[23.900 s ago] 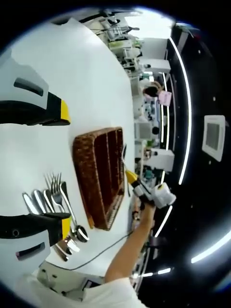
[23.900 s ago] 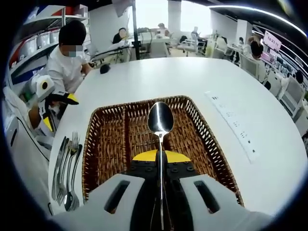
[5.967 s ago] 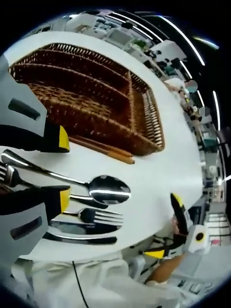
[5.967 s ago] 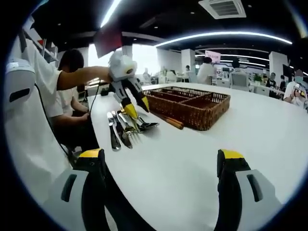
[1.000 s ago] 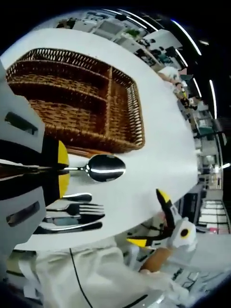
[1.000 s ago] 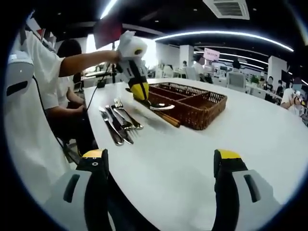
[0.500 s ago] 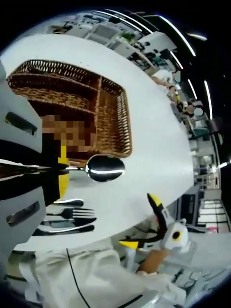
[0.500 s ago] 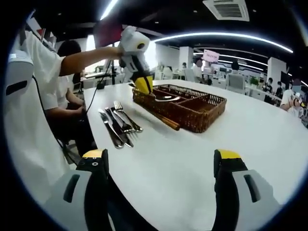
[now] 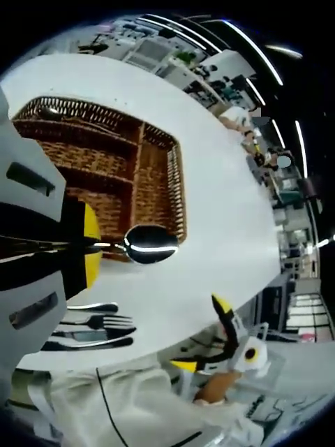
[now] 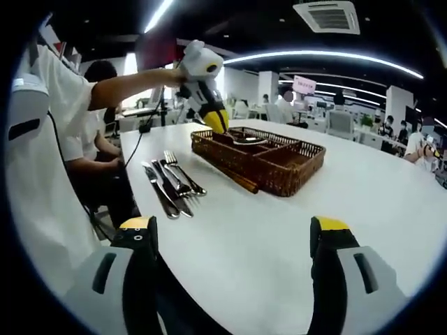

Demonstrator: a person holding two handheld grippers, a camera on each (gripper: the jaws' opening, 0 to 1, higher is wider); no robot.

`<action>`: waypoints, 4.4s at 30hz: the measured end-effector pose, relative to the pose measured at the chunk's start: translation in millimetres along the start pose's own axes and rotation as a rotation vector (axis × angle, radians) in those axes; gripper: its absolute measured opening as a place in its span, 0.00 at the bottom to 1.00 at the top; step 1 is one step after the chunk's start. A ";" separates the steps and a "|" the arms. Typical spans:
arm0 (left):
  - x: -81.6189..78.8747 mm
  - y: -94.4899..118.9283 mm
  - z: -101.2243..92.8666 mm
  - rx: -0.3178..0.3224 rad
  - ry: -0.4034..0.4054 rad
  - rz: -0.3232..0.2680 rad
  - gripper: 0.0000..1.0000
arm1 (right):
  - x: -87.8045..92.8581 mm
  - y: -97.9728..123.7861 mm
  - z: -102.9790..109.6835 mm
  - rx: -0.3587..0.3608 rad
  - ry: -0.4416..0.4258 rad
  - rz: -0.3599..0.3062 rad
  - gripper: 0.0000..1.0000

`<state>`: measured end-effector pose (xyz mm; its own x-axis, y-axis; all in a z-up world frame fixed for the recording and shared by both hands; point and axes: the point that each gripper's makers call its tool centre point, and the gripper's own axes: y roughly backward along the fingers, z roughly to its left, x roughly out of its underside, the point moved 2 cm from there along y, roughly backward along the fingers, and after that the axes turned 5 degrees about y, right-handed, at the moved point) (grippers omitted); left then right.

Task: Arrange the knives, forks, and spoons in their matching storage slots by inserting each utensil handle-first until every utensil is classified and aligned in the correct compartment

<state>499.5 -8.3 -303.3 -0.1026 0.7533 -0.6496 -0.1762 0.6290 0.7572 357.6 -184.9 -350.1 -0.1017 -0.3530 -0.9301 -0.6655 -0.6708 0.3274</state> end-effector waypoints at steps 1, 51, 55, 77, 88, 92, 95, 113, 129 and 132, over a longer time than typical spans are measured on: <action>-0.7 0.2 2.2 -0.003 0.002 -0.003 0.02 | -1.1 1.4 0.3 0.002 0.014 0.000 0.91; -9.8 15.2 63.1 -0.065 0.043 -0.031 0.02 | -2.3 7.4 -9.3 0.050 0.016 0.010 0.91; -9.5 17.8 75.9 -0.080 0.059 -0.050 0.02 | -1.6 6.9 -11.3 0.054 0.014 0.014 0.91; 0.5 16.5 113.3 -0.105 0.108 -0.063 0.02 | 2.0 3.8 -18.7 0.076 0.004 0.038 0.90; 1.7 11.6 133.1 -0.108 0.125 -0.068 0.02 | 8.6 7.2 -24.9 0.100 -0.011 0.052 0.90; 3.9 8.5 138.1 -0.106 0.132 -0.061 0.02 | 7.6 7.1 -25.9 0.102 -0.009 0.051 0.90; 4.5 7.1 139.9 -0.108 0.135 -0.062 0.02 | 6.8 7.0 -25.6 0.102 -0.012 0.047 0.90; 7.9 -5.6 162.6 -0.094 0.130 -0.066 0.02 | -12.9 3.7 -27.2 0.124 -0.034 -0.012 0.90; 20.3 -19.1 189.8 -0.074 0.153 -0.077 0.02 | -9.6 2.6 -38.4 0.144 -0.052 0.004 0.90; 19.2 -21.3 194.7 -0.068 0.157 -0.084 0.02 | -10.5 1.1 -38.3 0.143 -0.051 0.002 0.90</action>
<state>691.9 30.1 -318.6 -0.2357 0.6559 -0.7171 -0.2558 0.6700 0.6969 386.3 -207.0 -333.6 -0.1388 -0.3182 -0.9378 -0.7632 -0.5691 0.3060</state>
